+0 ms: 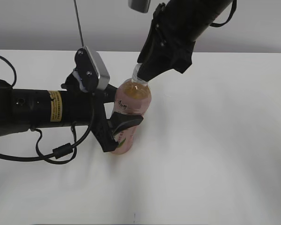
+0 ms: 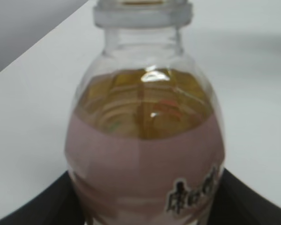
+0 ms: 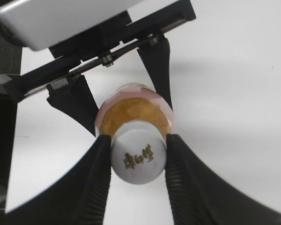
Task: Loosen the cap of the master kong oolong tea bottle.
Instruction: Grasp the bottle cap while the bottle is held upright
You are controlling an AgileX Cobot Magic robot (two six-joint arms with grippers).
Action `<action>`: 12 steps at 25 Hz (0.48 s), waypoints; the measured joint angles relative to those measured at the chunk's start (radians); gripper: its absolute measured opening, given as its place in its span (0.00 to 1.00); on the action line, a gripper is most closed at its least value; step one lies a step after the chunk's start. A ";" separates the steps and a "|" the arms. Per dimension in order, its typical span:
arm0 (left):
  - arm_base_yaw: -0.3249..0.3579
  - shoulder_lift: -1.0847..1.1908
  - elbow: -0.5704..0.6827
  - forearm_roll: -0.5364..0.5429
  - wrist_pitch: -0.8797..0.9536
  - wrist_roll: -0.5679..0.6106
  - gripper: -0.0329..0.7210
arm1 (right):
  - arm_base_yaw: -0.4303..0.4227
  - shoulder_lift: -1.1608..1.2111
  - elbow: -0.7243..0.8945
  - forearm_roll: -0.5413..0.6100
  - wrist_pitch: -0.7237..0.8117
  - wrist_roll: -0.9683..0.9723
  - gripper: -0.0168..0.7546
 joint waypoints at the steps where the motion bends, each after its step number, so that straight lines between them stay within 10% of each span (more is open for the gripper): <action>1: 0.001 0.000 0.000 -0.005 0.001 0.000 0.59 | 0.000 0.000 0.000 0.004 -0.005 -0.059 0.37; 12: 0.001 0.000 0.000 -0.004 0.003 0.035 0.59 | 0.000 0.000 -0.001 0.005 0.026 -0.833 0.37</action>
